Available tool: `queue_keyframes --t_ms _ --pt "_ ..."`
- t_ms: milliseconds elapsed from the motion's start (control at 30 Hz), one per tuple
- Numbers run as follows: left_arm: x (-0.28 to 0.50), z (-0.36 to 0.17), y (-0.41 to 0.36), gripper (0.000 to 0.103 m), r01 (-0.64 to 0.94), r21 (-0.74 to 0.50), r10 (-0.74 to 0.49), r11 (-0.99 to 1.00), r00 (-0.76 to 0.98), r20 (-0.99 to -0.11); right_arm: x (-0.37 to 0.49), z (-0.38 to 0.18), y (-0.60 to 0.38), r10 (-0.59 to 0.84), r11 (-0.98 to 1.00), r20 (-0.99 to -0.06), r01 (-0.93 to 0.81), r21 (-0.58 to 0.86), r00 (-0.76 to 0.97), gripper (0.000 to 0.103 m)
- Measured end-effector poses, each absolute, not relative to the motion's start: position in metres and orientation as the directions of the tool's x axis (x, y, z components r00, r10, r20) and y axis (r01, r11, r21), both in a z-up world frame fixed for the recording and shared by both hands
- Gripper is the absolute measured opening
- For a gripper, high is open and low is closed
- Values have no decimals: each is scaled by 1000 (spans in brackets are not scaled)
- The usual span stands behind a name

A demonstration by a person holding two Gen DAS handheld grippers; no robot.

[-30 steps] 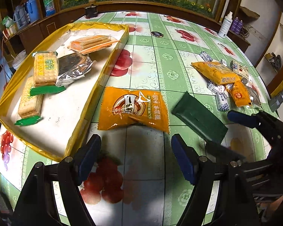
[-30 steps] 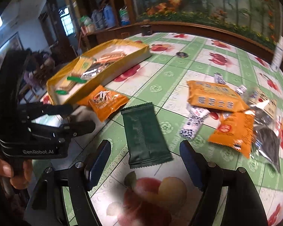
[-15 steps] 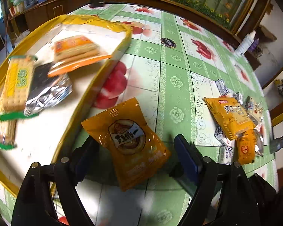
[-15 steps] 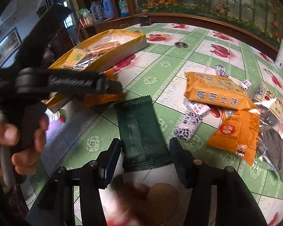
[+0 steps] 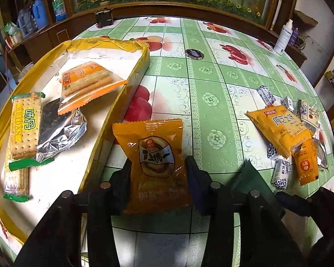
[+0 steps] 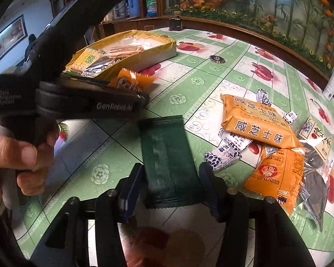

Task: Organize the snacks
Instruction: 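Grasp the orange snack bag with left tool while right tool grasps dark green pack, then carry the orange bag and dark green pack over the tray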

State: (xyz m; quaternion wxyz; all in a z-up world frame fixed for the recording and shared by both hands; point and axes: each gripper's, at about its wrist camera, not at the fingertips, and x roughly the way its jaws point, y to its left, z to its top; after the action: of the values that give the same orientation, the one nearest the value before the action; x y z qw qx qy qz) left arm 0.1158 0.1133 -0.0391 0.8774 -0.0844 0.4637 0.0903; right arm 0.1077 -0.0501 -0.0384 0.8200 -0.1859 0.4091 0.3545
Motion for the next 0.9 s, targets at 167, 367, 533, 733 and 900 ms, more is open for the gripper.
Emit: queue_keyframes --t_ms 167,367,533,733,900 --pt "100 -36 109 34 -190 -132 4 973 583 -813 107 -34 -75 481 710 -794 -696 103 373 46" --pt "68 -18 100 34 -163 -100 23 982 621 -784 107 -20 -109 556 736 -747 -633 239 365 46" --pt "43 -2 112 34 -187 -102 44 977 648 -760 105 -12 -103 567 734 -735 -632 247 372 46" --pt "21 9 146 34 -255 -117 86 960 664 -743 95 -4 -79 598 698 -720 -670 253 351 45" --pt "10 13 174 34 -306 -135 114 942 672 -732 90 3 -50 623 664 -709 -703 257 330 45"
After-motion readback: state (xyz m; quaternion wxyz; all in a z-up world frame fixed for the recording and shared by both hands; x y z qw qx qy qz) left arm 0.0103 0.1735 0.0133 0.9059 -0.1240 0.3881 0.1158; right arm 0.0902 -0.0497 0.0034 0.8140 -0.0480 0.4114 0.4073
